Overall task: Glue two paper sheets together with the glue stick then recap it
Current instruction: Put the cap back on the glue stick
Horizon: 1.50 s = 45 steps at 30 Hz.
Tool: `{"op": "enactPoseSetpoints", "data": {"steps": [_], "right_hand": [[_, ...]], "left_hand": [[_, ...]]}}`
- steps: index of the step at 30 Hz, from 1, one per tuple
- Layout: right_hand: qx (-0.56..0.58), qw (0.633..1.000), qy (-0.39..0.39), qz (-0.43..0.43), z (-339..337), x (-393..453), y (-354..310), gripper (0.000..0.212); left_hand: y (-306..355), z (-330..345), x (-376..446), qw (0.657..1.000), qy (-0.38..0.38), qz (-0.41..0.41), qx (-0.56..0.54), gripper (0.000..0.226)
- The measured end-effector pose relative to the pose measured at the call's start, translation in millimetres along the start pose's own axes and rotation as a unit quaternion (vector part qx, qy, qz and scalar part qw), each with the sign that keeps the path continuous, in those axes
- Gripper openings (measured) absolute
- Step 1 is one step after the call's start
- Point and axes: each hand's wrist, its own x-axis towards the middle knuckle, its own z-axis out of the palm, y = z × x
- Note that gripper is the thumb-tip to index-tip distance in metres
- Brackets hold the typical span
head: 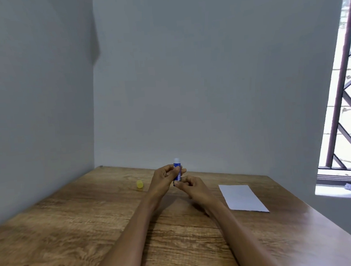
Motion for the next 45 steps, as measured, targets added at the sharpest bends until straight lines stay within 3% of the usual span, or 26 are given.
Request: {"op": "enactPoseSetpoints", "data": {"steps": [4, 6, 9, 11, 13, 16, 18, 22, 24, 26, 29, 31, 33, 36, 38, 41, 44, 45], "right_hand": [[-0.012, 1.0, -0.021, 0.003, 3.7, -1.9, -1.9, 0.011], [-0.058, 0.997, 0.043, -0.021, 5.1, 0.5, -1.9, 0.013], [-0.154, 0.973, 0.168, -0.026, 11.4, 4.7, -2.1, 0.031], [-0.162, 0.968, 0.191, -0.025, 14.4, 6.4, 0.9, 0.037], [-0.133, 0.98, 0.146, -0.032, 12.2, 8.1, 6.0, 0.032], [-0.081, 0.996, 0.011, -0.024, 5.8, 4.2, 9.3, 0.023], [-0.045, 0.999, -0.02, -0.004, 2.8, 3.6, 10.4, 0.022], [-0.128, 0.983, 0.125, -0.039, 3.0, 8.2, 8.7, 0.022], [-0.15, 0.975, 0.161, -0.035, 6.8, 8.1, 8.8, 0.034], [-0.117, 0.984, 0.13, -0.032, 7.6, 8.5, 10.4, 0.033], [-0.077, 0.996, 0.035, -0.038, 4.0, 6.3, 11.2, 0.015], [-0.06, 0.998, 0.001, -0.029, 2.7, 5.3, 11.6, 0.022], [-0.09, 0.995, 0.025, -0.04, 2.6, 6.5, 12.0, 0.025], [-0.174, 0.973, 0.137, -0.059, 3.6, 8.8, 11.0, 0.028], [-0.194, 0.965, 0.167, -0.051, 6.3, 9.1, 10.8, 0.038], [-0.194, 0.97, 0.14, -0.049, 7.5, 9.3, 12.4, 0.036], [-0.138, 0.986, 0.065, -0.066, 3.8, 7.7, 13.4, 0.016], [-0.129, 0.988, 0.04, -0.068, 2.7, 6.9, 13.4, 0.019]], "left_hand": [[1.7, -1.3, -0.8, 1.0, -0.003, 0.002, -0.01, 0.017], [4.3, 1.4, -1.6, 1.0, 0.011, 0.013, -0.009, 0.013], [6.9, 8.8, -3.2, 0.999, 0.038, 0.031, -0.003, 0.008], [7.8, 10.6, -3.7, 0.999, 0.04, 0.033, 0.0, 0.009], [8.1, 8.3, -3.8, 0.999, 0.039, 0.029, -0.001, 0.008], [8.9, 4.8, -4.4, 0.999, 0.031, 0.026, -0.006, 0.006], [9.0, 3.8, -4.6, 0.999, 0.024, 0.02, -0.008, 0.008], [8.8, 5.6, -4.6, 0.999, 0.028, 0.019, -0.007, 0.008], [7.2, 9.0, -4.7, 1.0, 0.021, 0.02, 0.008, 0.008], [6.1, 10.0, -4.6, 0.999, 0.019, 0.02, 0.017, 0.009], [6.1, 5.9, -4.6, 0.999, 0.026, 0.024, 0.013, 0.014], [6.7, 3.7, -4.1, 0.999, 0.023, 0.023, 0.013, 0.013], [5.9, 3.1, -3.6, 0.999, 0.022, 0.021, 0.013, 0.007], [4.3, 4.5, -2.0, 0.999, 0.04, 0.024, 0.02, 0.005], [2.6, 7.0, -1.0, 0.998, 0.041, 0.026, 0.044, 0.006], [0.6, 7.7, 0.0, 0.998, 0.041, 0.022, 0.05, 0.008], [0.6, 3.7, 1.0, 0.997, 0.052, 0.026, 0.043, 0.007], [0.3, 2.6, 1.5, 0.998, 0.053, 0.025, 0.039, 0.006]]}}
